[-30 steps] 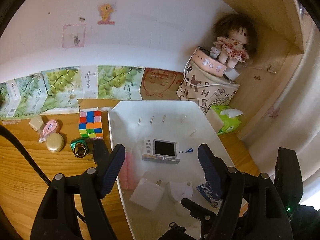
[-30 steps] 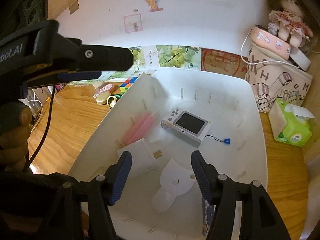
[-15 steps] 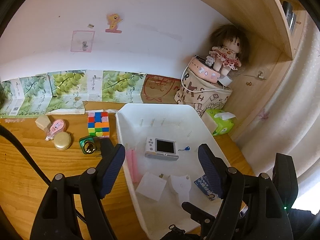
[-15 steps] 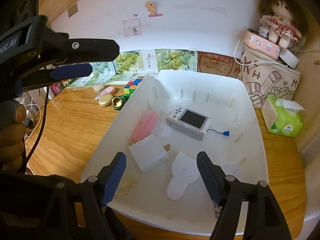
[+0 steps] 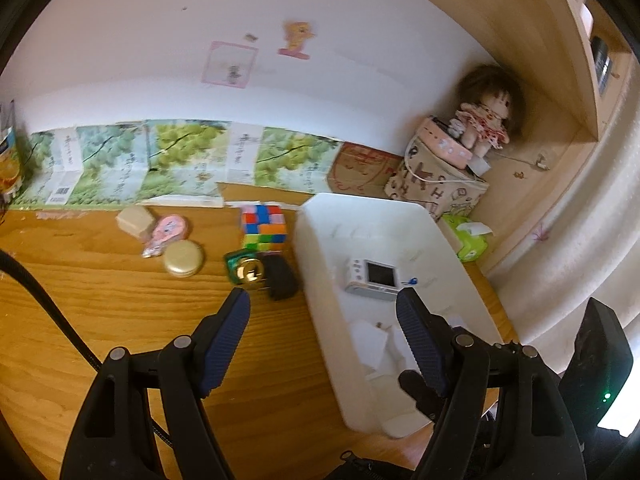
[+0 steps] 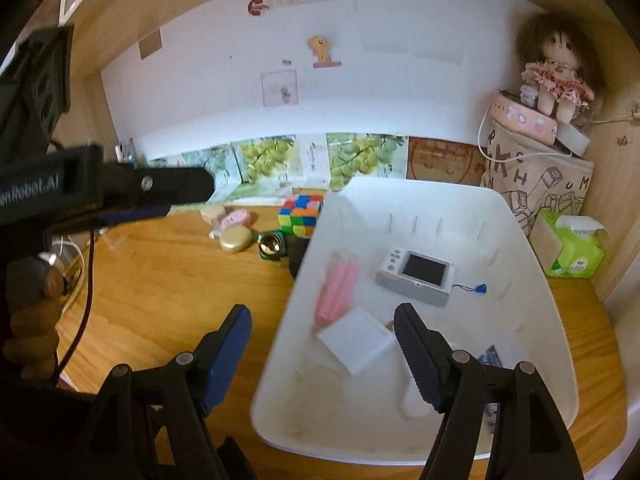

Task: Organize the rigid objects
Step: 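Withdraw both tools from the tray toward the beige box and gold tin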

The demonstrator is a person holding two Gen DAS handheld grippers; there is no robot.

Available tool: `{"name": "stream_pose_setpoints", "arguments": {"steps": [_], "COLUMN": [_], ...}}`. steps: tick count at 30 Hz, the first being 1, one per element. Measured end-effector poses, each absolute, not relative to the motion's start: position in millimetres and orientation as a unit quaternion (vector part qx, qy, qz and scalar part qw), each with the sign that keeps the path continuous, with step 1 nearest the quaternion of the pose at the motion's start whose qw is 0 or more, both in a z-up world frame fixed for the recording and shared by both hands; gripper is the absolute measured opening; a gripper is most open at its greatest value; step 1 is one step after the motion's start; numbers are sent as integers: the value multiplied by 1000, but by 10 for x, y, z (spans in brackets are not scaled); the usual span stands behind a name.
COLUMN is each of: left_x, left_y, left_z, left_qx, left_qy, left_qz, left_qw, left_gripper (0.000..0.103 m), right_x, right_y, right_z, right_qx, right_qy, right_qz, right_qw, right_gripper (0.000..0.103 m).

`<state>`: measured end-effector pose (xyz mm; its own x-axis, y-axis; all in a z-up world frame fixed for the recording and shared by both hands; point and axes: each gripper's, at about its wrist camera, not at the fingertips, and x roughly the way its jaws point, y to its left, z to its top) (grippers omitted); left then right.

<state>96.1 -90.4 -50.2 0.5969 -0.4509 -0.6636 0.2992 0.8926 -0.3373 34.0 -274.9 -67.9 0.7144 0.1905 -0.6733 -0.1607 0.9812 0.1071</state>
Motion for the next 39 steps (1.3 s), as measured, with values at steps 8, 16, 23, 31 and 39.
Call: {"name": "stream_pose_setpoints", "arguments": {"steps": [8, 16, 23, 31, 39], "left_x": [1026, 1127, 1217, 1345, 1554], "left_y": [-459, -38, 339, 751, 984], "left_z": [-594, -707, -851, -996, -1091], "left_qx": [-105, -119, -138, -166, -166], "left_qy": [414, 431, 451, 471, 499], "left_qz": [-197, -190, -178, -148, -121], "left_qw": [883, 874, 864, 853, 842], "left_gripper": [78, 78, 78, 78, 78], "right_x": [357, 406, 493, 591, 887], "right_y": [-2396, -1966, -1579, -1148, -897], "right_z": [-697, -758, -854, -962, -1051], "right_qx": [33, 33, 35, 16, 11], "right_qy": [373, 395, 422, 450, 456], "right_qz": [82, 80, 81, 99, 104], "right_qw": [923, 915, 902, 887, 884], "right_gripper": [76, 76, 76, 76, 76]}}
